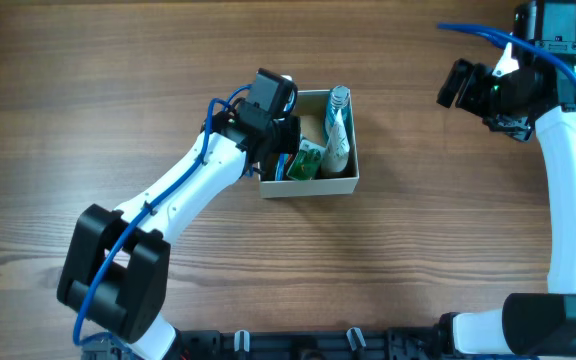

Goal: Pack container
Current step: 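Grasp the blue razor with the left gripper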

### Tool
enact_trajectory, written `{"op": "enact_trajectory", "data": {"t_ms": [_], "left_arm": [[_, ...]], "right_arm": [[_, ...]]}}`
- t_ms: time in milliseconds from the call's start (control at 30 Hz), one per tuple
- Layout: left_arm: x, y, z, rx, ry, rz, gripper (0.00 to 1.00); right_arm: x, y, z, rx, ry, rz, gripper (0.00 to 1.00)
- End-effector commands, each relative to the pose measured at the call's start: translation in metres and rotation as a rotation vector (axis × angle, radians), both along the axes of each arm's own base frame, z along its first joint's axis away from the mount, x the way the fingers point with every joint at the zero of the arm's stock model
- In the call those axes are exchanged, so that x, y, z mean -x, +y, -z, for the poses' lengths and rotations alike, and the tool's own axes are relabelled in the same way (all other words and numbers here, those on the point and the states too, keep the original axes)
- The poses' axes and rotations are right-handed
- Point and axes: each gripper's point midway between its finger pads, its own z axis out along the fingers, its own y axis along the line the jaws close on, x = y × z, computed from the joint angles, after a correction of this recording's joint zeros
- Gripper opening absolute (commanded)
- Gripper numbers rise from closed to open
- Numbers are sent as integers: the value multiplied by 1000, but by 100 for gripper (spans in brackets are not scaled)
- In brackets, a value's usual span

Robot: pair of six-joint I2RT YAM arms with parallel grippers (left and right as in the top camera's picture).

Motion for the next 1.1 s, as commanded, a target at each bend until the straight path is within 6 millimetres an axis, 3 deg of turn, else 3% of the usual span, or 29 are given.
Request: {"op": "enact_trajectory", "data": {"t_ms": [0, 100, 200, 300, 400, 533, 633, 733, 933, 1067], "left_arm": [[0, 5, -44, 36, -88, -21, 42], [3, 20, -78, 42, -154, -56, 48], [10, 63, -93, -54, -170, -158, 54], [21, 110, -75, -175, -74, -252, 58], [28, 147, -26, -248, 102, -276, 60], [30, 154, 26, -286, 247, -211, 57], [26, 153, 60, -313, 300, -189, 48], [25, 146, 91, -292, 354, -169, 48], [27, 144, 117, -296, 399, -161, 47], [25, 141, 118, -276, 397, -156, 23]], "right_arm": [[-1, 1, 2, -12, 5, 1, 100], [-1, 1, 2, -12, 4, 1, 100], [-1, 1, 2, -12, 4, 1, 100], [-1, 1, 2, -12, 4, 1, 100], [-1, 1, 2, -12, 4, 1, 100], [-1, 1, 2, -12, 4, 1, 100], [-1, 1, 2, -12, 4, 1, 100], [-1, 1, 2, -12, 4, 1, 100], [-1, 1, 2, -12, 4, 1, 100], [-1, 1, 2, -13, 4, 1, 100]]}}
